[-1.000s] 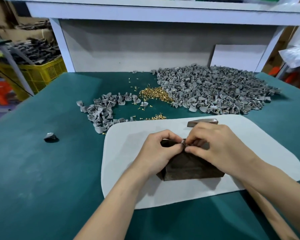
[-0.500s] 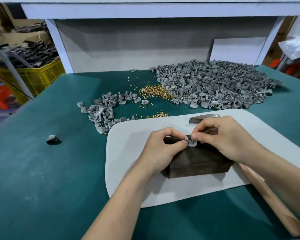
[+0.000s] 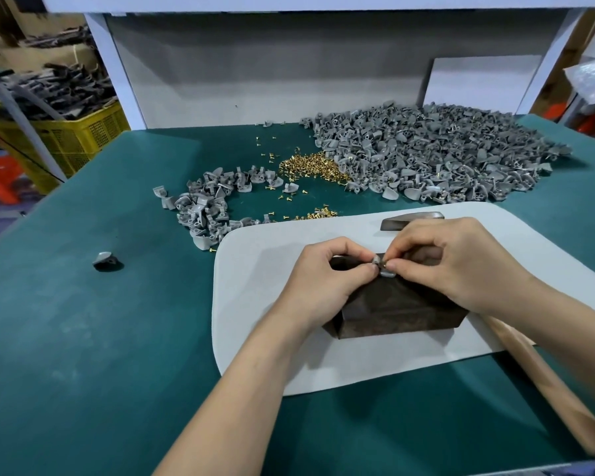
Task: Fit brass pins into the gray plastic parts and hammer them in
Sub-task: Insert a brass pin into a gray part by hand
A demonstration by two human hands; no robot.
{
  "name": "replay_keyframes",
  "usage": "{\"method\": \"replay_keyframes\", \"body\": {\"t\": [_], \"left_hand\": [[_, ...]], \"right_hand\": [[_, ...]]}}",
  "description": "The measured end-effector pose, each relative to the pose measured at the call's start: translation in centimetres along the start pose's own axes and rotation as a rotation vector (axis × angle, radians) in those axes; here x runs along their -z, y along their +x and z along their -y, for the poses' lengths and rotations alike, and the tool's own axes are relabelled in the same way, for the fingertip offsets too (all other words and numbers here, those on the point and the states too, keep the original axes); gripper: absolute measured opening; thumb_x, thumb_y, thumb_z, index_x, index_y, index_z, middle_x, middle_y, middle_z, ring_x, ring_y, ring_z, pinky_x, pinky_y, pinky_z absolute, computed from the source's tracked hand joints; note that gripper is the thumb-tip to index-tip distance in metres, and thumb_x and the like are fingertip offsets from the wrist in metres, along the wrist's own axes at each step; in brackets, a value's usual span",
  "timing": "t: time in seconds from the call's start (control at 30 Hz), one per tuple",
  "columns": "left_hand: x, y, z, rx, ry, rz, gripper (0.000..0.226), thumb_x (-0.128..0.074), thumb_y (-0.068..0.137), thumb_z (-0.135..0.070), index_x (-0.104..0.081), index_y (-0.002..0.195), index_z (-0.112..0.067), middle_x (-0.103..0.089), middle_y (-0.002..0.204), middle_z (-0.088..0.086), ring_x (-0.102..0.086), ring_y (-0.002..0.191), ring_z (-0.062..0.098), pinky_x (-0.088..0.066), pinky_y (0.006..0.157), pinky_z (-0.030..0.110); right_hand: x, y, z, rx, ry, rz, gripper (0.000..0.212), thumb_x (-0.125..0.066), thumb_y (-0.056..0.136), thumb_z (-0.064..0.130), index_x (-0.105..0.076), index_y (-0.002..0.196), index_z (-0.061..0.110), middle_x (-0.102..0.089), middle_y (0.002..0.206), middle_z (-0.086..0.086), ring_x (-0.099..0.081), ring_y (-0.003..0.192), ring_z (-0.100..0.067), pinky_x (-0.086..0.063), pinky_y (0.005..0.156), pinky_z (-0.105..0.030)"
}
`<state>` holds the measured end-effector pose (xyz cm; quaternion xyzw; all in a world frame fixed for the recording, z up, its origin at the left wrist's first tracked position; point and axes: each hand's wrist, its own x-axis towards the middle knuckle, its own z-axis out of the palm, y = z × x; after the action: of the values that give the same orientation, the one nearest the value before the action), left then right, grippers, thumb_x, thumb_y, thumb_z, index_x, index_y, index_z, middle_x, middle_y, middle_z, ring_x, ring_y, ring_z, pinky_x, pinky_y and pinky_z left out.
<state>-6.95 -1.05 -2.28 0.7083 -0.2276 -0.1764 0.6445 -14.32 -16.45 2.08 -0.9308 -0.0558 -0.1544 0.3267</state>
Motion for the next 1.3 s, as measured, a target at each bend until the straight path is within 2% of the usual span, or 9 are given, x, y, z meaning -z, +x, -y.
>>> {"method": "replay_keyframes", "body": {"t": [0.13,0.3,0.4,0.53,0.73,0.87,0.97,1.1,1.3], "left_hand": [[0.0,0.0,0.0,-0.016,0.01,-0.009,0.005,-0.071,0.081,-0.007,-0.071,0.086,-0.007,-0.069,0.08,0.0,-0.059,0.071,0.005,-0.047,0.07,0.016],[-0.1,0.0,-0.1,-0.116,0.05,-0.036,0.005,-0.07,0.082,-0.005,-0.071,0.083,-0.011,-0.072,0.091,0.001,-0.065,0.087,0.01,-0.05,0.086,0.023],[-0.1,-0.1,-0.3,-0.177,0.034,-0.018,0.006,-0.068,0.083,-0.004,-0.069,0.083,-0.01,-0.069,0.08,-0.002,-0.063,0.08,0.007,-0.047,0.081,0.018],[0.0,-0.1,-0.4,-0.239,0.028,-0.007,0.015,-0.068,0.083,-0.002,-0.065,0.085,-0.016,-0.067,0.074,-0.004,-0.063,0.079,0.004,-0.046,0.082,0.019],[0.0,-0.1,-0.3,-0.296,0.024,0.017,0.021,-0.072,0.079,0.0,-0.064,0.076,-0.02,-0.067,0.075,-0.006,-0.062,0.077,0.002,-0.047,0.079,0.016],[0.5,-0.1,-0.1,-0.238,-0.013,0.127,0.027,-0.072,0.077,0.005,-0.064,0.079,-0.02,-0.067,0.078,-0.007,-0.06,0.076,0.002,-0.048,0.076,0.018],[0.6,0.0,-0.1,-0.243,0.008,0.132,0.029,-0.071,0.076,0.007,-0.064,0.078,-0.021,-0.066,0.073,-0.011,-0.059,0.074,0.0,-0.046,0.074,0.015],[0.5,0.1,-0.3,-0.255,0.015,0.13,0.028,-0.073,0.075,0.007,-0.064,0.077,-0.02,-0.067,0.071,-0.013,-0.06,0.074,-0.002,-0.045,0.073,0.013],[0.3,0.0,-0.3,-0.314,0.061,0.09,0.023,-0.075,0.075,0.001,-0.066,0.079,-0.02,-0.069,0.081,-0.006,-0.062,0.079,0.002,-0.046,0.078,0.015]], "right_hand": [[0.2,0.4,-0.1,-0.039,-0.012,-0.007,0.02,-0.077,0.073,0.004,-0.069,0.068,0.022,-0.068,0.072,0.003,-0.063,0.066,-0.009,-0.053,0.068,-0.028],[-0.1,0.3,-0.1,-0.054,-0.05,-0.037,0.02,-0.076,0.074,0.006,-0.068,0.067,0.023,-0.068,0.069,0.005,-0.063,0.066,-0.007,-0.051,0.065,-0.021],[-0.2,0.1,-0.1,-0.034,-0.073,-0.058,0.016,-0.076,0.074,0.01,-0.069,0.068,0.023,-0.067,0.072,0.006,-0.061,0.069,-0.009,-0.048,0.067,-0.023],[-0.7,-0.4,-0.4,-0.052,-0.046,-0.1,0.013,-0.075,0.074,0.009,-0.069,0.071,0.02,-0.065,0.076,0.007,-0.061,0.071,-0.01,-0.048,0.072,-0.027],[-1.0,-0.7,-0.4,-0.056,-0.059,-0.128,0.013,-0.076,0.073,0.006,-0.069,0.07,0.016,-0.065,0.075,0.002,-0.059,0.07,-0.01,-0.044,0.067,-0.017],[-1.2,-1.0,-0.3,-0.054,-0.06,-0.165,0.012,-0.076,0.073,0.004,-0.069,0.069,0.012,-0.065,0.074,0.002,-0.056,0.068,-0.007,-0.04,0.064,-0.012],[-1.5,-1.2,-0.3,-0.054,-0.057,-0.185,0.008,-0.075,0.073,0.002,-0.07,0.069,0.008,-0.064,0.073,0.001,-0.054,0.065,-0.007,-0.039,0.061,-0.014],[-1.5,-1.3,-0.3,-0.045,-0.066,-0.209,0.009,-0.075,0.072,0.001,-0.07,0.068,0.007,-0.064,0.073,-0.003,-0.058,0.065,-0.018,-0.045,0.062,-0.026],[-1.5,-1.1,-0.8,-0.024,-0.033,-0.211,0.012,-0.075,0.071,0.0,-0.069,0.068,0.01,-0.063,0.071,-0.001,-0.055,0.061,-0.015,-0.046,0.061,-0.027]]}}
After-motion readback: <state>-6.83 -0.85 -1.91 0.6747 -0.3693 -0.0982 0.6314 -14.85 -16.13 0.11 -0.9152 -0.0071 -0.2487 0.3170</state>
